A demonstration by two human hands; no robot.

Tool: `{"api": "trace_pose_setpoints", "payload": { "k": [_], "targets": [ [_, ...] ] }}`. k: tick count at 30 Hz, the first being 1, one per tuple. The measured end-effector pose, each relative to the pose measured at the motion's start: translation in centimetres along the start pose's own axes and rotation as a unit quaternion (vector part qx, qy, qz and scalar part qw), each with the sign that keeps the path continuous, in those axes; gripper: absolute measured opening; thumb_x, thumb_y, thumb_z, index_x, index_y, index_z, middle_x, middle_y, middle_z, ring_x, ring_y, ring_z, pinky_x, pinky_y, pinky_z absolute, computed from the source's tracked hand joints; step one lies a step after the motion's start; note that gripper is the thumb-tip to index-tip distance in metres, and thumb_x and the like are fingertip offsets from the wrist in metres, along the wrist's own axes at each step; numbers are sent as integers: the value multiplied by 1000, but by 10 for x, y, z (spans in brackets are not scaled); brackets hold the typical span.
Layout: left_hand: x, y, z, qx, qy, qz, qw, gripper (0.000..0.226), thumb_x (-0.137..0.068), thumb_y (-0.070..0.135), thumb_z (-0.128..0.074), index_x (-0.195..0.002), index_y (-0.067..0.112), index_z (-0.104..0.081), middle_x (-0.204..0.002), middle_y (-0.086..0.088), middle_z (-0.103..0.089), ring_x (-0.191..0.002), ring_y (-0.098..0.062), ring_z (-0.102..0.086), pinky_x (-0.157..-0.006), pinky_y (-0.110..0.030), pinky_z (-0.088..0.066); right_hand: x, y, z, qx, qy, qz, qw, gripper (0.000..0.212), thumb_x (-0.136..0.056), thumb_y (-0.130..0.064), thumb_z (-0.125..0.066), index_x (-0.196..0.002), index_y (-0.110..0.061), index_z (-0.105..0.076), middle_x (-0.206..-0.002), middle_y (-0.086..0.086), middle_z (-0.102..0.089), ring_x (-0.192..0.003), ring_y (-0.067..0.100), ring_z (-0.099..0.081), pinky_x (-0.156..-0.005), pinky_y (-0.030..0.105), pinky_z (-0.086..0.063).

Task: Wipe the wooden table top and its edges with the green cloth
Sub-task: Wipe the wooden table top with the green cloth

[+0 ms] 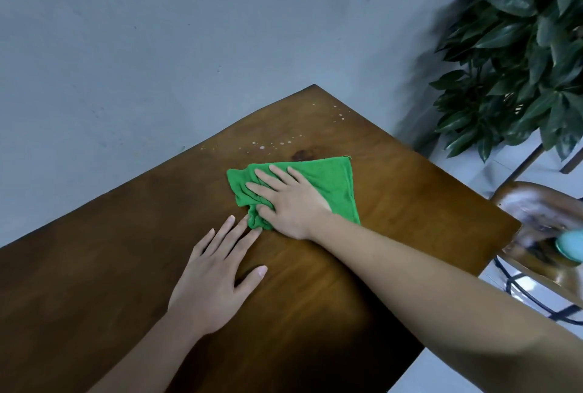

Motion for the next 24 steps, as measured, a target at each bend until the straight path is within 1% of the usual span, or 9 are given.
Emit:
{"api": "trace_pose_setpoints", "payload": {
  "k": [2,4,7,10,14,17,19,21,24],
  "targets": [
    [-3,-3,0,3,6,1,1000,75,-109,81,-8,-177,47,-6,-186,21,5,-169,-2,17,-140,-40,-1,-8,16,5,-14,6,13,1000,65,-112,-61,-19,-175,-44,-15,-185,-11,-2,-171,14,5,-138,45,5],
    [-7,-9,0,6,12,7,1000,74,-110,80,-8,-176,49,-3,-185,23,6,-169,-2,17,-140,-41,-4,-18,40,13,-30,17,-10,999,64,-113,-60,-22,-174,-44,-18,-185,-11,-5,-171,12,2,-138,42,4],
    [-17,-21,2,8,20,19,1000,74,-109,81,-7,-176,50,-2,-185,24,7,-169,-1,17,-139,-38,-2,-34,85,30,-40,34,-87,995,63,-114,-57,-24,-175,-42,-20,-185,-10,-6,-171,14,0,-136,39,4],
    [-27,-34,3,4,20,30,999,75,-108,83,-5,-175,51,0,-185,24,8,-168,0,19,-137,-36,2,-42,136,44,-41,48,-158,985,63,-114,-56,-23,-175,-41,-20,-185,-7,-7,-171,17,-3,-138,43,1],
    [-35,-40,3,4,24,27,999,74,-109,81,-8,-176,50,-2,-185,23,7,-169,-2,17,-139,-40,-3,-41,189,59,-62,63,-251,964,63,-113,-55,-24,-175,-41,-22,-186,-6,-11,-171,19,-7,-138,45,-6],
    [-38,-41,2,1,22,23,999,75,-110,81,-7,-177,48,-3,-186,21,6,-170,-4,15,-140,-44,-8,-47,200,63,-68,69,-306,947,64,-114,-54,-23,-175,-38,-20,-185,-1,-17,-171,24,-10,-137,45,-10],
    [-38,-41,2,1,20,23,1000,76,-109,81,-6,-177,47,-4,-186,20,6,-171,-5,15,-141,-45,-10,-54,198,63,-61,70,-320,943,65,-114,-53,-21,-176,-34,-19,-185,1,-17,-171,24,-9,-137,44,-8],
    [-38,-40,3,0,19,23,1000,77,-108,82,-4,-177,47,-3,-186,21,7,-170,-5,16,-141,-46,-11,-59,189,62,-58,68,-318,944,66,-114,-54,-20,-177,-33,-17,-186,2,-11,-172,24,-5,-137,44,-6],
    [-39,-40,3,3,19,21,1000,77,-108,83,-4,-177,48,-4,-186,20,6,-171,-5,15,-141,-46,-12,-72,160,55,-36,57,-262,963,66,-114,-56,-20,-176,-36,-17,-186,1,-3,-172,23,1,-138,45,-1]
  ]
}}
Point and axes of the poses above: each hand's wrist, its own x-axis away from the middle knuckle, its own z-axis out of the back of the hand, y = z × x, the point moved 1 cm from there along -x, towards the middle knuckle
